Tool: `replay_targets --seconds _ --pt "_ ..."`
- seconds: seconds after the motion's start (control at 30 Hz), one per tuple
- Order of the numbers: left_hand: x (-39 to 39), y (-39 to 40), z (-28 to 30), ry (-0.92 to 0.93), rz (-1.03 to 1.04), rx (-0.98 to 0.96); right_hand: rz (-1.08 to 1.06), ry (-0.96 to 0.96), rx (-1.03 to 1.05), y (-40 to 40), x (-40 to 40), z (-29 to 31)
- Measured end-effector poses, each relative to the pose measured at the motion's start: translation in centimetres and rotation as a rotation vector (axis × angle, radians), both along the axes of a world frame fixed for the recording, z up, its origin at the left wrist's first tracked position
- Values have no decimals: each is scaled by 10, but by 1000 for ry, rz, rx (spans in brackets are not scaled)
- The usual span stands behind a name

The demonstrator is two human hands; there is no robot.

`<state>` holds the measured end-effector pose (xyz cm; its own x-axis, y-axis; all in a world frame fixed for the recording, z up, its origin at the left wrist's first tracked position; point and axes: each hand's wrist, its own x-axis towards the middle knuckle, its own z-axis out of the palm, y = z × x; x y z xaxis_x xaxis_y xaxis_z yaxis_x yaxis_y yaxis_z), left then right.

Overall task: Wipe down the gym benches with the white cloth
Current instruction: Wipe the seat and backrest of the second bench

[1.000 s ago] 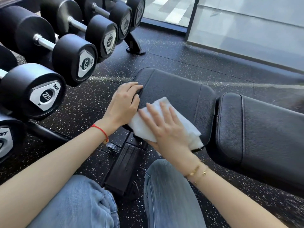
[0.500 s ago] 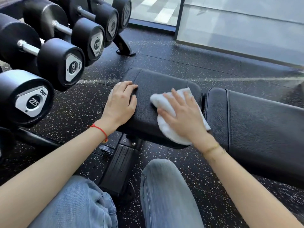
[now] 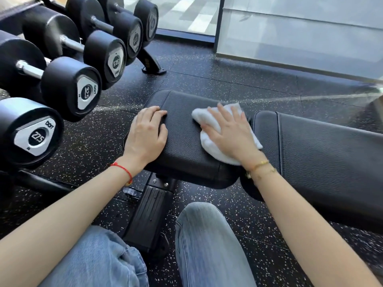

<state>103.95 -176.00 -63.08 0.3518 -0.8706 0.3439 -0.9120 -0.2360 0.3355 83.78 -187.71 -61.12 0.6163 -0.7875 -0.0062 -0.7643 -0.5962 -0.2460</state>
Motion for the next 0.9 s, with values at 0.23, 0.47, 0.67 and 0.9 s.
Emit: replay_targets --seconds 0.23,0.47,0.67,0.9 --pt "-9 -4 10 -107 -41 65 117 11 -29 31 -26 -2" --pt "-66 -44 17 -31 -177 69 -106 149 -94 37 -104 0" --pt "-99 -67 6 -11 -147 125 -257 85 -50 -36 -80 1" --pt "-99 -70 2 -33 -124 82 -108 -60 -56 23 -118 -9"
